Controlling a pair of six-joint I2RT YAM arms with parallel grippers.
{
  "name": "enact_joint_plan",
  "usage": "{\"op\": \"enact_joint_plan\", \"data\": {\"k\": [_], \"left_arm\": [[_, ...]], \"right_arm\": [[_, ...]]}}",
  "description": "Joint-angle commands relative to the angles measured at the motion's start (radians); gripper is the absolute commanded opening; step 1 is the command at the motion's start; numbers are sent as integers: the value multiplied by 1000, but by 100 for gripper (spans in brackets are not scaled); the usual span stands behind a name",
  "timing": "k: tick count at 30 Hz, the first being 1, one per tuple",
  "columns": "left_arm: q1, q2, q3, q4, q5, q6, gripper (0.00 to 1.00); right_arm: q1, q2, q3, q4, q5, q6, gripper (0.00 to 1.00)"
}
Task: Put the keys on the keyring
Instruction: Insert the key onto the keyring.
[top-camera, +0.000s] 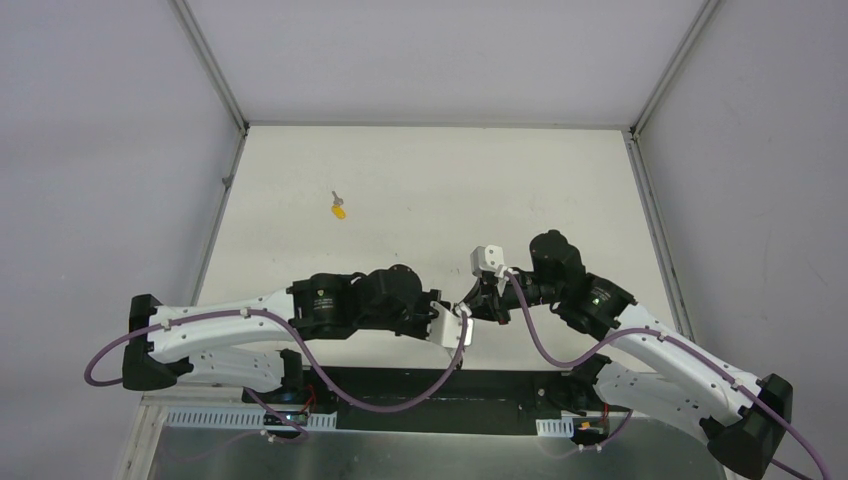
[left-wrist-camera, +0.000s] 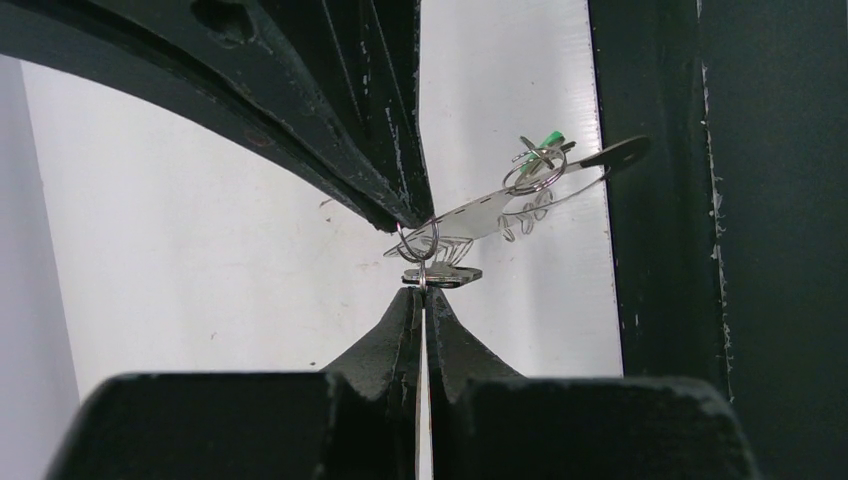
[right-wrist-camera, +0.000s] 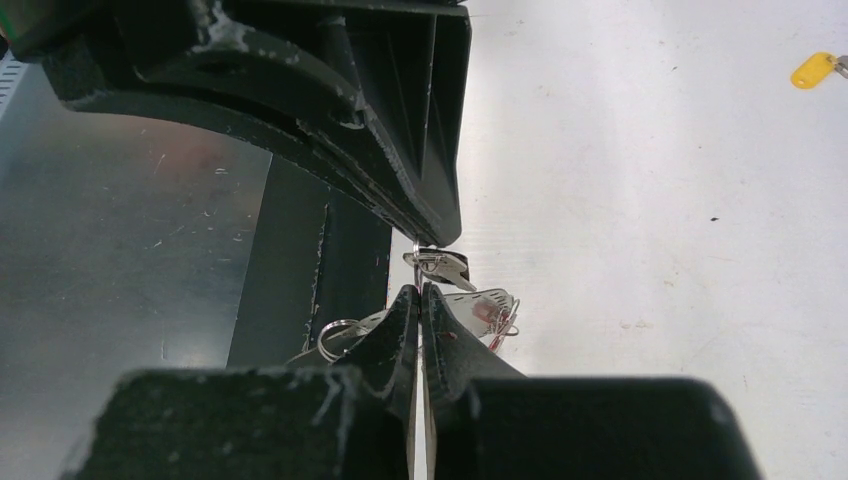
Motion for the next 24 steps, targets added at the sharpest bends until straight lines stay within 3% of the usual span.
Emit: {"op": "enact_joint_plan", "data": {"k": [1,8,9,12,14,15,20,24], "left_arm": [[-19,14,23,-6,-32,-4,0],[-41,26,20,-11,-77,9,0],[-43,24,21,-11,-86,4,4],[-47,13,26,-12,-119,-22,22],[-46,0,29,-11,-133,-46,56],[-46,-9,29,-10,-135,-57,63],[-46,-70,8,46,-116,-138,59],[-46,-141,-65,188,-63,-211,40]], "right_arm": [[0,-17,16,42,-9,-9,0],[0,-19,15,42,-5,-4,0],[0,-19,14,42,-5,-4,0],[0,-19,12,42,-4,-4,0],[0,-18,12,42,-5,-4,0],[0,-18,12,42,-5,-4,0],[0,-22,10,42,-5,-4,0],[0,-26,7,45,-3,-3,0]]}}
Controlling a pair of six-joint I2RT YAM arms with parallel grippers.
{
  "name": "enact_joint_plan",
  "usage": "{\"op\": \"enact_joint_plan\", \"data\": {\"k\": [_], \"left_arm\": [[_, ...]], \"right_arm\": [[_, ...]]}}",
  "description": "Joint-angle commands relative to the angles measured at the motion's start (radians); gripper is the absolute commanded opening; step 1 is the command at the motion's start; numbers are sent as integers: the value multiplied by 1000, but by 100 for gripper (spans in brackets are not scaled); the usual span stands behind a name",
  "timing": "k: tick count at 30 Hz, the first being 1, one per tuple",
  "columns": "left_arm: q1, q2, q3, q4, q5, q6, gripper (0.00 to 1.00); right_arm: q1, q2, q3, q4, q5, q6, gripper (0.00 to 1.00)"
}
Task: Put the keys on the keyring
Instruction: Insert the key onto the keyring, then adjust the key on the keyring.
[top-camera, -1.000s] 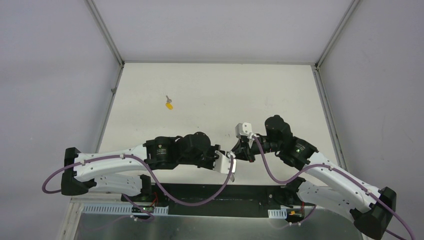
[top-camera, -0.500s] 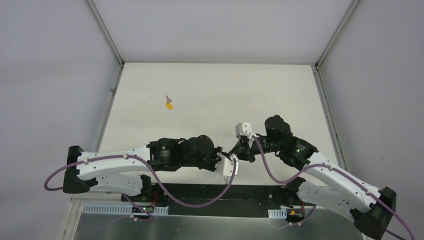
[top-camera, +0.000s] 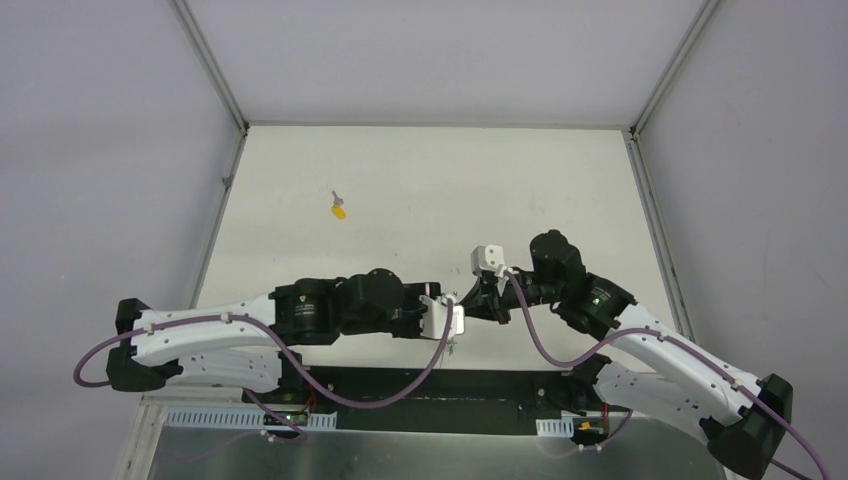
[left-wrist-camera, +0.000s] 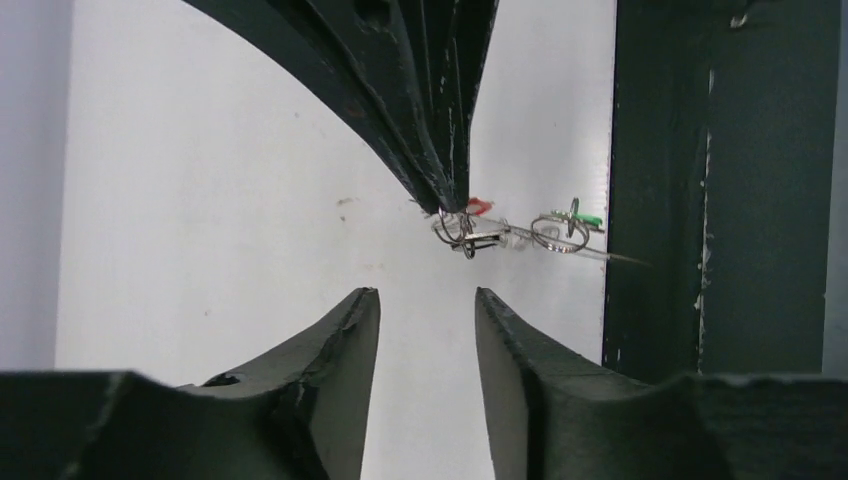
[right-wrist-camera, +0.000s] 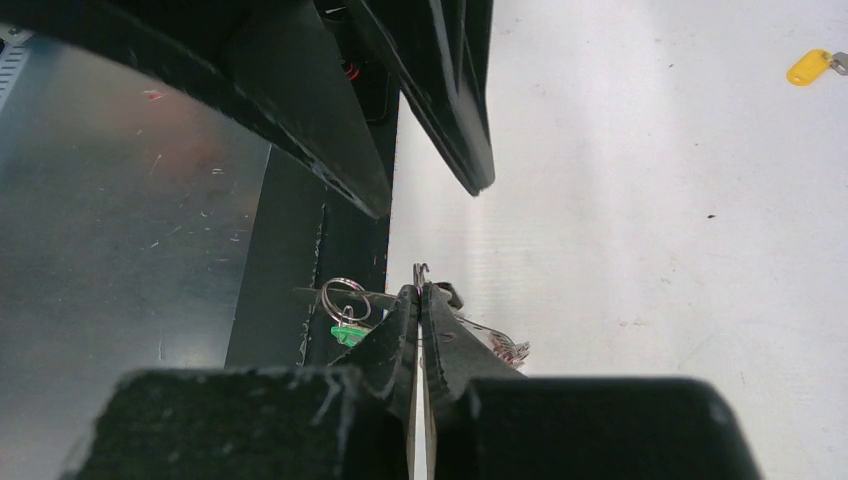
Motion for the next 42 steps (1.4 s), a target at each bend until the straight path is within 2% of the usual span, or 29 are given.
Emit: {"op": "enact_joint_plan", "data": {"k": [1,6,11,14,28,39,42], "left_arm": [[-8,-101,-73,196,51,-115,36],[-7,-140,-159,320,62,-196,32],[-1,-116,-167,365,74,-235,41],[22,-94,-165,367,95,-252,41],[156,-82,-203,390,303,-334,35],[165,-46,-202,413,321,-346,25],[165,-36,-197,401,313,-340,19]], "right_arm": [[0,-26,8,46,-8,-3,0],[1,-31,6,47,-8,0,0],[0,-32,6,47,-7,0,0],[0,-34,6,47,1,6,0],[0,-36,1,47,0,7,0],[0,-32,3,47,1,7,0],[0,-33,4,49,1,6,0]]}}
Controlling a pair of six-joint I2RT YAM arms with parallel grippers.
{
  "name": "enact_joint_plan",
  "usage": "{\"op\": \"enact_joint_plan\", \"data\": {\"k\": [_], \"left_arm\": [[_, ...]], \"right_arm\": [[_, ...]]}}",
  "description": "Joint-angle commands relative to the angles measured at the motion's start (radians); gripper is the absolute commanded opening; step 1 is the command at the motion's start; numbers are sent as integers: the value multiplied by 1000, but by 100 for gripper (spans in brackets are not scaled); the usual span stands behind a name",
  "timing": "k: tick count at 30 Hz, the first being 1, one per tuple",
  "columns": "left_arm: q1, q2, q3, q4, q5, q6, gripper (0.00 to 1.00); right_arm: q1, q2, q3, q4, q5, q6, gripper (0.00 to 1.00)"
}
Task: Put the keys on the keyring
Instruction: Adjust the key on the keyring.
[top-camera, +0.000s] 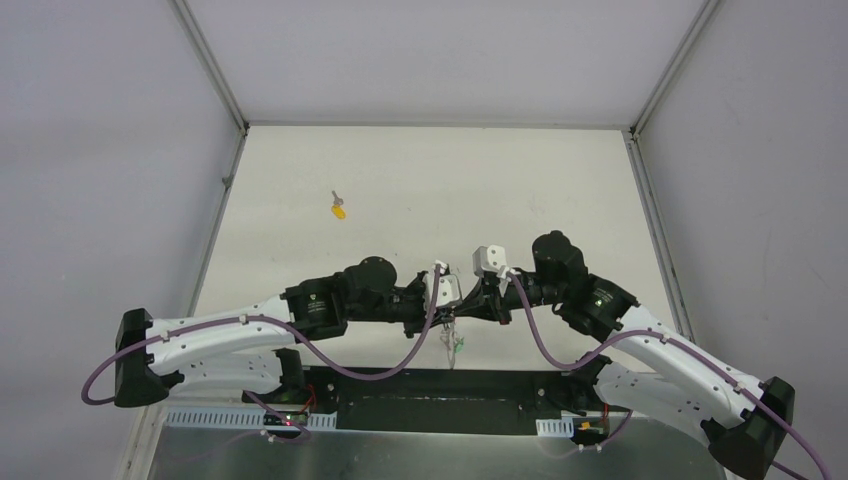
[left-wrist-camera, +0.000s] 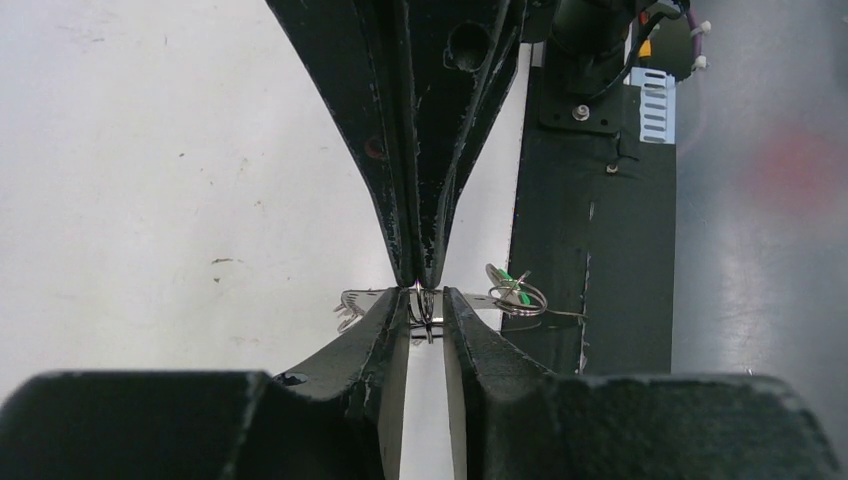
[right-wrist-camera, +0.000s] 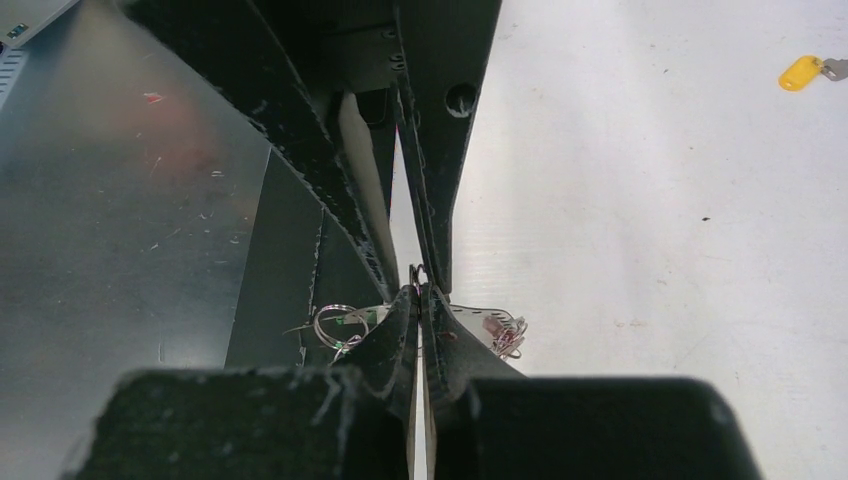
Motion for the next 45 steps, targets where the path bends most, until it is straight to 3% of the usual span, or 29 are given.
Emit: {"op": "enact_joint_plan", "data": {"k": [1,5,11,15,19,23,30,34,41,45], "left_arm": [[11,11,6,28,8,-3,17],[11,-1,12,7,-13,7,0],[11,2,75,-103,-45,45,0],[11,46,183,-245,-44,103,0],[11,118,312,-407,-39,152,0],[11,180,432,-561,-32,186,0],[11,274,638,-785,-40,191,0],[10,321,732,-877,-56,168,0],[11,370,813,-955,-68,142,0],[11,381,825,-966,-77,134,0]], "right_arm": [[1,-17,5,50,-6,3,0],[0,-17,6,49,-5,1,0],[0,-16,9,51,9,1,1],[0,-43,6,51,84,16,46],[0,-115,-40,134,164,66,62],[1,-156,-104,270,180,149,61],[0,-104,-138,421,109,231,34],[0,-88,-173,545,88,274,26],[2,-70,-239,767,35,379,25],[6,-50,-239,803,-5,399,25]]}}
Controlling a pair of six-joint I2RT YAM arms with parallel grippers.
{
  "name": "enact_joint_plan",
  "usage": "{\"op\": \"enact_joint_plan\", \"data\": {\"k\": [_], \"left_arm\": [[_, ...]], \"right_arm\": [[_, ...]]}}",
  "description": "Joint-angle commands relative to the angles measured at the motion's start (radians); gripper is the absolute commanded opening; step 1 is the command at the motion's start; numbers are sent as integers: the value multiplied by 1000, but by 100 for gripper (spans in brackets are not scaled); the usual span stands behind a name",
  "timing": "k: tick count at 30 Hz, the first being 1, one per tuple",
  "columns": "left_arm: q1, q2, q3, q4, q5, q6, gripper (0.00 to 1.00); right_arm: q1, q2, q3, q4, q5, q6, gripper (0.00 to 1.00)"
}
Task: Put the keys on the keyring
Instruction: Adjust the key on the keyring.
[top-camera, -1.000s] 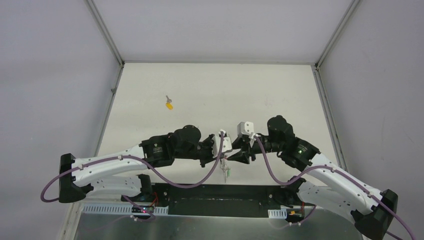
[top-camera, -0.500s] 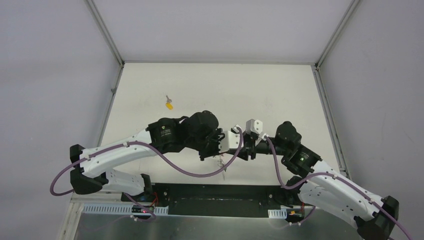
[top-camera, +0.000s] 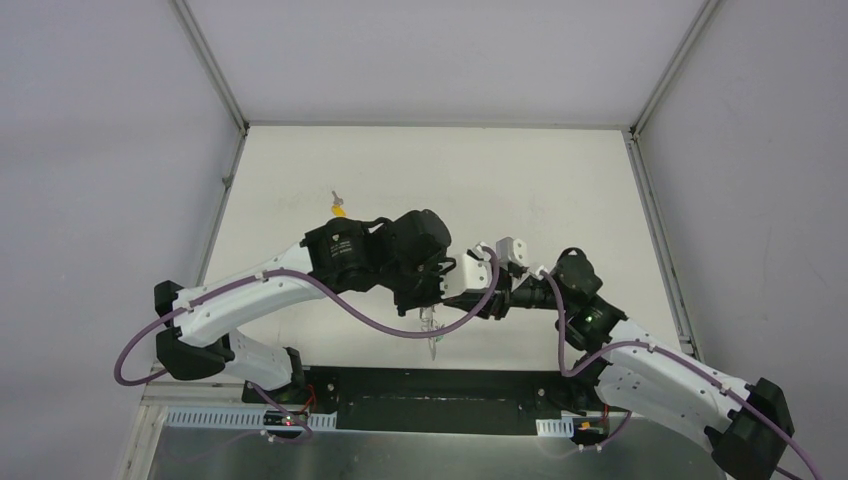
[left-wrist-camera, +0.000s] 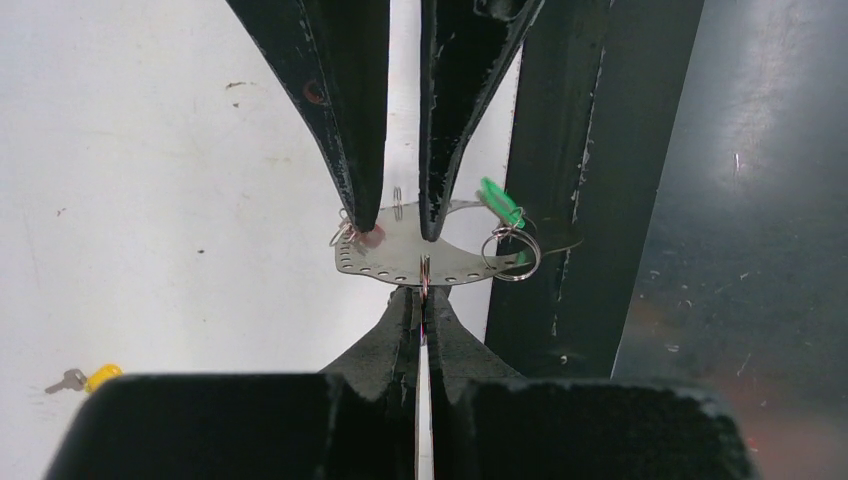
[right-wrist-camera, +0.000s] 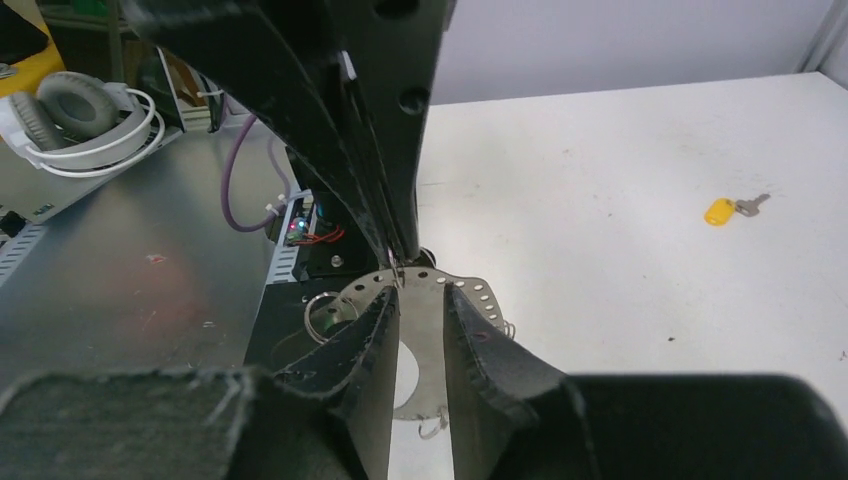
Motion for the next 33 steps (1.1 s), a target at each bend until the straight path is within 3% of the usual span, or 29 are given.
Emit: {"op": "enact_joint_plan", "data": {"k": [1,15,23,29,33], "left_arm": [[5,5,54,-24,-29,-19,0],[5,1,45,24,-4,-35,0],[4,-9,11,62,13,-46,0],[6,-42,-12,90,-21,-56,0],[5,-99,-49,130,-71,-81,34]], "right_arm": [[6,18,4,150,-65,56,26],[33,90,-1,217,-68,69,26],[38,117,10,219,-84,63,2],[38,96,3,189,-64,47,0],[38,70,1,179,-41,41,0]]}}
